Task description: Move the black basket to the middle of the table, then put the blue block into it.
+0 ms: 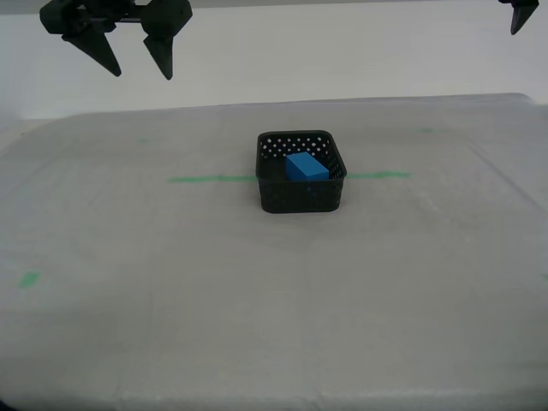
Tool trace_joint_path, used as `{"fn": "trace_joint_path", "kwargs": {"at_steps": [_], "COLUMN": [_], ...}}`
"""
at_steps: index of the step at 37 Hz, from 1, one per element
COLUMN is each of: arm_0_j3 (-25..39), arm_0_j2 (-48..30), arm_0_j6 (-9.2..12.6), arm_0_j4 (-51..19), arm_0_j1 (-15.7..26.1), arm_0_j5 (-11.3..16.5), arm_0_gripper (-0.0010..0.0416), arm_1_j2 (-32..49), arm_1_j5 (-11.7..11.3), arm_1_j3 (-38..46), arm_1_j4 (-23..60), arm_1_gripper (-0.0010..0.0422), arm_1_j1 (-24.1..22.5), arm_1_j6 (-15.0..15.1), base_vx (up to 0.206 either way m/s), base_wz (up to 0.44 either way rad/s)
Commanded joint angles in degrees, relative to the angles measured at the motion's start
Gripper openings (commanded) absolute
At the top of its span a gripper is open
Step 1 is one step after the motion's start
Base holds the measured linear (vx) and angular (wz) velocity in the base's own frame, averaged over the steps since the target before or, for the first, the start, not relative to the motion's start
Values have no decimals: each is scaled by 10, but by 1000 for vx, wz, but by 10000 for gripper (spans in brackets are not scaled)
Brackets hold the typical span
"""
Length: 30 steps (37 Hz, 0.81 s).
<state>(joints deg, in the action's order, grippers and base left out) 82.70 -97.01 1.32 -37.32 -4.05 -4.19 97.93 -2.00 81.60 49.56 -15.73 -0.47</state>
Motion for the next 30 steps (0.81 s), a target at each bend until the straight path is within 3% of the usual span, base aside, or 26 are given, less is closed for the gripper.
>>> {"fn": "trace_joint_path", "kwargs": {"at_steps": [1,30], "arm_0_j3": [0,0], "arm_0_j2": [0,0], "arm_0_j6": [0,0], "arm_0_j4": [0,0], "arm_0_j1": [0,0], "arm_0_j5": [0,0], "arm_0_gripper": [350,350], "arm_1_j2": [0,0], "arm_1_j5": [-2,-2], "arm_1_j3": [0,0], "arm_1_j4": [0,0], "arm_1_gripper": [400,400], "arm_1_j1": [0,0], "arm_1_j6": [-2,-2], "base_vx": [0,0], "base_wz": [0,0]}}
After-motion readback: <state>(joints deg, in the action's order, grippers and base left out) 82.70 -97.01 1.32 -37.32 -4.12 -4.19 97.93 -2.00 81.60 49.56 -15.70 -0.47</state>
